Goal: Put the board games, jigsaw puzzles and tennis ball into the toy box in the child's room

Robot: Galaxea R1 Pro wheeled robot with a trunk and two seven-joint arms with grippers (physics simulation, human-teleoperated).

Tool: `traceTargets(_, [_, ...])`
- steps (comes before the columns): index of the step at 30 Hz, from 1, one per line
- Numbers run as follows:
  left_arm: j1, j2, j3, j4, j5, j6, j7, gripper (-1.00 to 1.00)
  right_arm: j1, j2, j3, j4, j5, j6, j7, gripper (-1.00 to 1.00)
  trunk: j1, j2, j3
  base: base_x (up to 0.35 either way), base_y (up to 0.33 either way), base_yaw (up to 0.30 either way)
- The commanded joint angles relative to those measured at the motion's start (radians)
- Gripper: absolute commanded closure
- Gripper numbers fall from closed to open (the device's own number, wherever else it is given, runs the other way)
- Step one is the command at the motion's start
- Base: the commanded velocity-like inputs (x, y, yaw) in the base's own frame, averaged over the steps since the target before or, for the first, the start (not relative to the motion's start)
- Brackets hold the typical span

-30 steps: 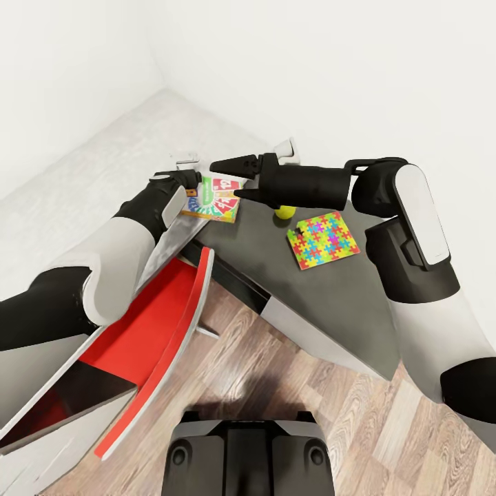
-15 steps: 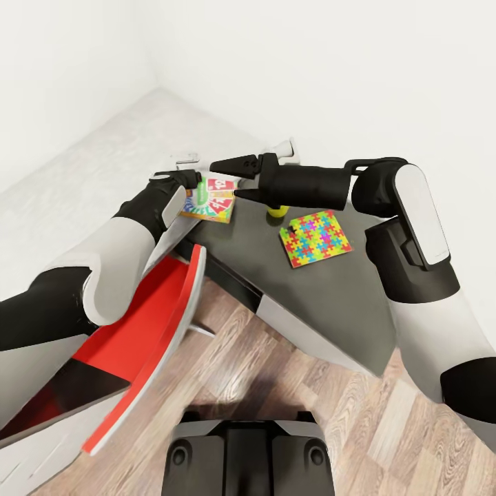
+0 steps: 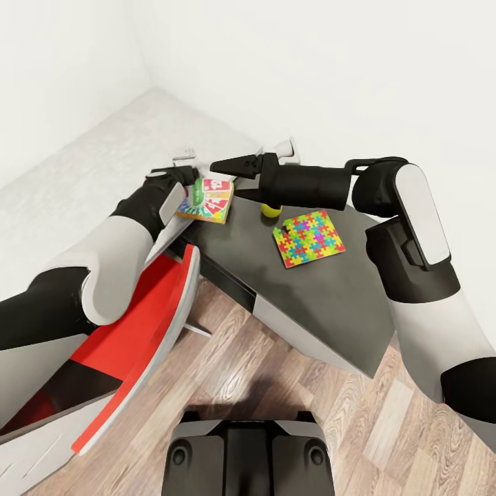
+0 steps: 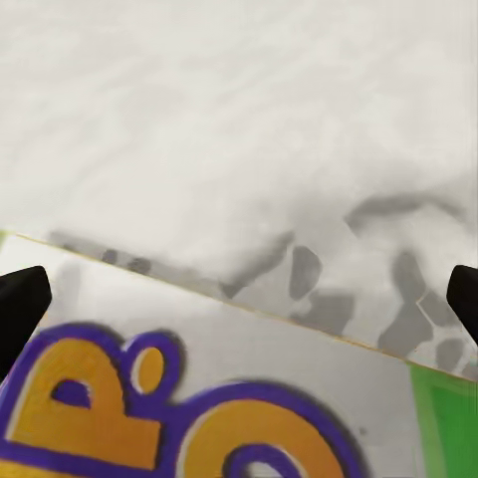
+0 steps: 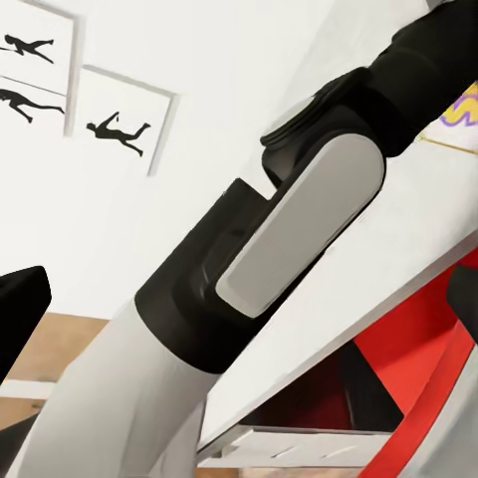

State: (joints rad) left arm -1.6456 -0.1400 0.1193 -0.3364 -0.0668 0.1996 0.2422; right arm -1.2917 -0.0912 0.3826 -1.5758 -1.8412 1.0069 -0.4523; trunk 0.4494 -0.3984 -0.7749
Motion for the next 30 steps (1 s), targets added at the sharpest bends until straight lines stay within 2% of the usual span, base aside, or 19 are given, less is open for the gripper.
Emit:
traceTargets(1, [0.000, -0.001, 0.006, -0.018, -0.006, 0.007, 0.001, -1.00, -0.001, -0.001, 0.001, -0.001, -0.010, -0.001, -0.010, -1.00, 0.001, -0.002, -0.001, 0.000, 0.000, 0.000])
traceTargets(7, [0.000, 0.001, 0.005, -0.112, -0.005, 0.019, 0.005, -1.00, -0.001, -0.002, 0.000, -0.001, -0.010, 0.001, -0.009, -1.00, 0.001, -0.002, -0.001, 0.000, 0.000, 0.000])
traceTargets(11, [0.000, 0.002, 0.006, -0.142, -0.004, 0.023, 0.006, -1.00, 0.000, -0.002, -0.001, -0.001, -0.010, 0.001, -0.009, -1.00, 0.001, -0.002, -0.001, 0.000, 0.000, 0.000])
traceTargets(16, [0.000, 0.002, 0.006, -0.211, -0.004, 0.073, 0.006, -1.00, -0.001, -0.004, -0.001, -0.001, -0.010, 0.001, -0.009, -1.00, 0.001, -0.002, -0.001, 0.000, 0.000, 0.000])
traceTargets(18, [0.011, -0.009, -0.006, -0.199, -0.004, 0.061, 0.009, -1.00, 0.011, 0.007, -0.001, 0.011, 0.001, 0.005, -0.016, -1.00, 0.001, -0.002, -0.001, 0.181, 0.000, 0.000])
traceTargets(23, [0.020, -0.009, -0.011, -0.171, -0.004, 0.033, 0.006, -1.00, 0.019, 0.007, -0.001, 0.039, 0.015, 0.005, -0.016, -1.00, 0.001, -0.002, -0.001, 0.165, 0.000, 0.000])
traceTargets(30, [0.054, -0.001, -0.012, -0.164, -0.002, 0.015, 0.005, -1.00, 0.030, -0.006, 0.004, 0.078, 0.054, 0.007, -0.012, -1.00, 0.001, -0.002, -0.001, 0.106, 0.000, 0.000])
